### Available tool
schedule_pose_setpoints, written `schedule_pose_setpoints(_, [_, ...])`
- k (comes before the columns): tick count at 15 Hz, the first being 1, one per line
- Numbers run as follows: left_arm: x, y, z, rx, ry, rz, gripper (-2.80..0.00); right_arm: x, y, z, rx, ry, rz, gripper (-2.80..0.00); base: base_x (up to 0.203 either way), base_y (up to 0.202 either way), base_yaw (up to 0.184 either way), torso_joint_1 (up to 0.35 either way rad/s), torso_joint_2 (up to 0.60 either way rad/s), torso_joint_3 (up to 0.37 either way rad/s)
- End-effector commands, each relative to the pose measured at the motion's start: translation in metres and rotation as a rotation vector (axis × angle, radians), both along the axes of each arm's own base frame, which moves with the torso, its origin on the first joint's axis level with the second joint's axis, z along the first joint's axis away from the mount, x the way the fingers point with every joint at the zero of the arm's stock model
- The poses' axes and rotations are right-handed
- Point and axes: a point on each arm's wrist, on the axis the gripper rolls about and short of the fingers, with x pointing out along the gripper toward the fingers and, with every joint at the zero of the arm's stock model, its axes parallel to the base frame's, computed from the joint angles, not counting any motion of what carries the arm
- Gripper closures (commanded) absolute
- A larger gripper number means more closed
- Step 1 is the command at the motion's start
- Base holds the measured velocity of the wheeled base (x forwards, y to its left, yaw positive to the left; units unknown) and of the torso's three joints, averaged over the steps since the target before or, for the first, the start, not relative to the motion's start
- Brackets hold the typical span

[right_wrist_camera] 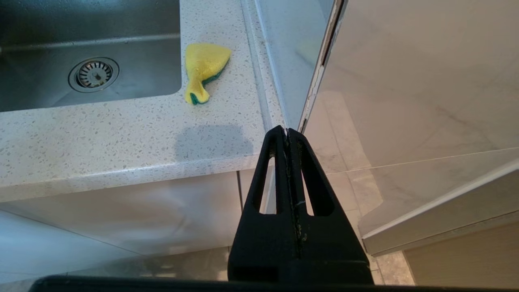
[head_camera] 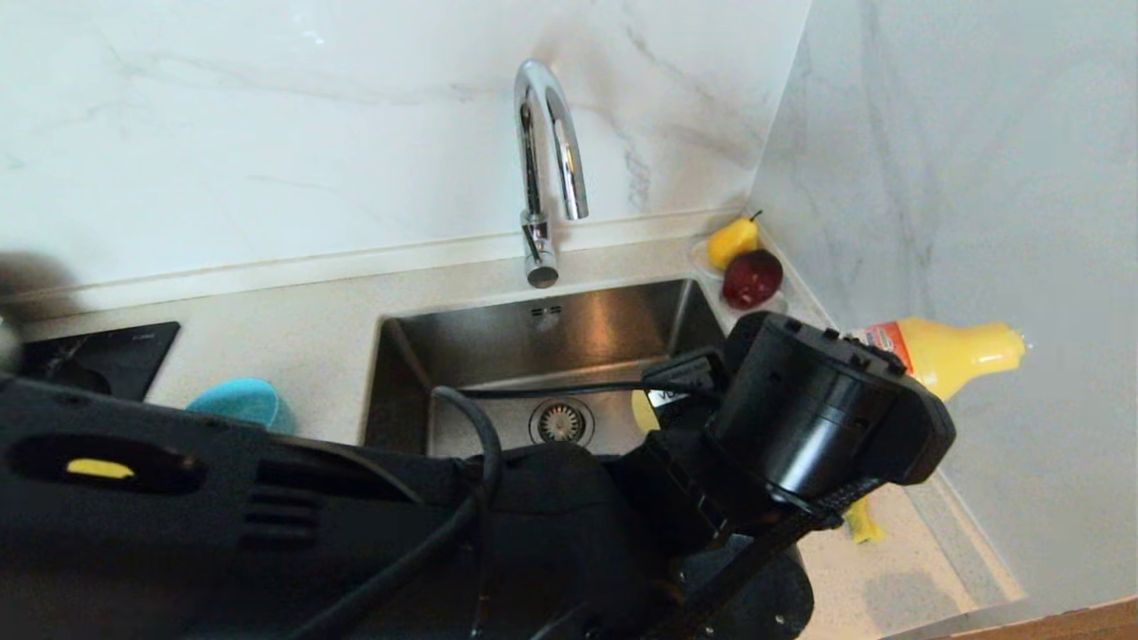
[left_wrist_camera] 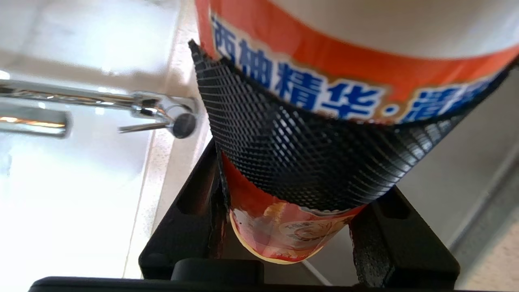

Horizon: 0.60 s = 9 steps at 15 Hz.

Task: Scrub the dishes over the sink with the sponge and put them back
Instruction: Squeeze it onto the sponge

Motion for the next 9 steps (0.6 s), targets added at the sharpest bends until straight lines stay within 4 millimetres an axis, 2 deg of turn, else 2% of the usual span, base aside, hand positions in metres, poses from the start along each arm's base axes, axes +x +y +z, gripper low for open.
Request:
schedule_pose_setpoints(1, [0.003, -0.008, -0.022, 0.057, 0.017, 0.01, 0.0, 0.0, 0.0, 0.0, 0.0, 0.001, 0.0, 0.0, 0.0, 0.0, 0.0, 0.0, 0.0, 0.0])
schedule_pose_setpoints(9, [0.007, -0.019, -0.069, 0.178, 0.023, 0.099, 0.0, 0.0, 0.0, 0.0, 0.0, 0.001, 0.002, 0.0, 0.0, 0.0, 0.0, 0.0, 0.0, 0.0])
